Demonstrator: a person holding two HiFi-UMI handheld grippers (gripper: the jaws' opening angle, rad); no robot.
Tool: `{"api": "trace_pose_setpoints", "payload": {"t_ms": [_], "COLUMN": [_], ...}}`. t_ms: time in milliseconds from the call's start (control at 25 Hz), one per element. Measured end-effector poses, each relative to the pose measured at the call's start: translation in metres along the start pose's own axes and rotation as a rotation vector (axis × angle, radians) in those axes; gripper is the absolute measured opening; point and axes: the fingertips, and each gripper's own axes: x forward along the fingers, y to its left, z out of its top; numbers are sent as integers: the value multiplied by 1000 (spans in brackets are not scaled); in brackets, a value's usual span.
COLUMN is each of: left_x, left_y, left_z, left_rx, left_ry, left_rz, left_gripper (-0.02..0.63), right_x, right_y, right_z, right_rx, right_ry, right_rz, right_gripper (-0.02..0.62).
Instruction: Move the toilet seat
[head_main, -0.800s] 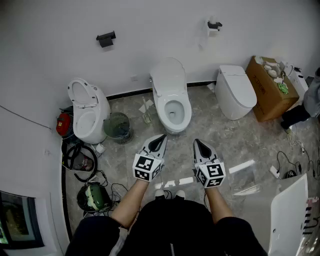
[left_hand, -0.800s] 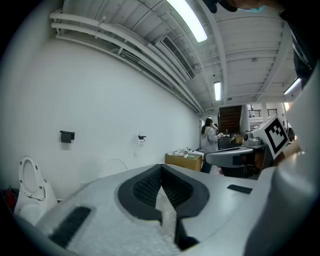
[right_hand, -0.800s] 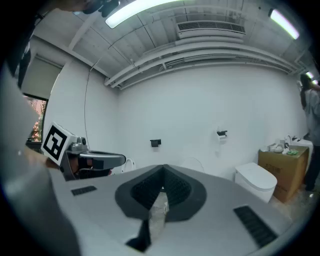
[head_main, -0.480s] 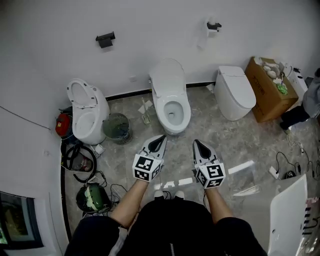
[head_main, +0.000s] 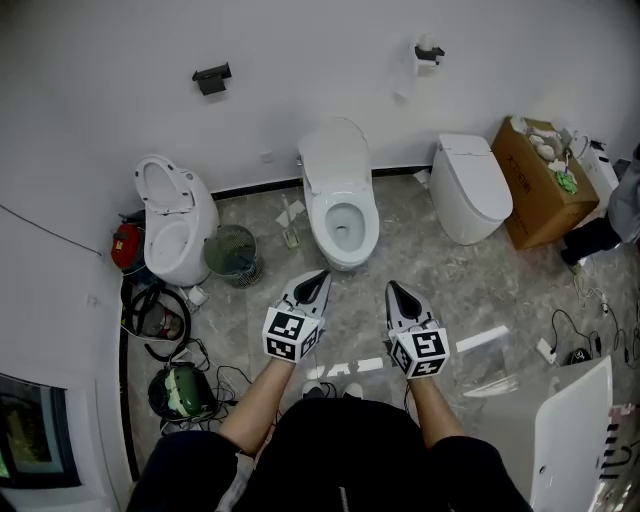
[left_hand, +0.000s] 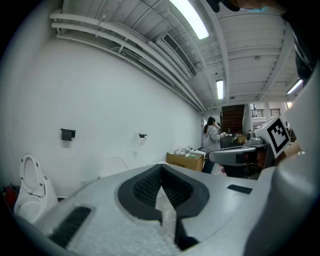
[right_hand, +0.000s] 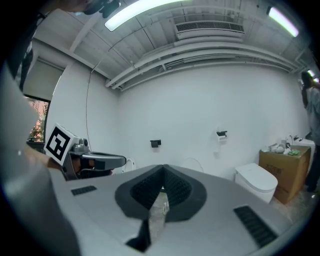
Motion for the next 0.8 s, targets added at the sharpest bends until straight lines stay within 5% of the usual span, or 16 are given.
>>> {"api": "trace_pose_setpoints", "payload": {"t_ms": [400,800], "left_x": [16,70], "left_y": [-10,21], "left_z": [-4,-9], "left_rx": [-17,-37], "left_ry": [-1,5], "left_rz": [54,59], "left_gripper": [7,8], "right_x": [-5,50], "right_y": [-34,-62], "right_z": [-10,-12], "right_rx": [24,23], "right_ry": [20,38], "right_rz": [23,41], "right_gripper": [3,3]}}
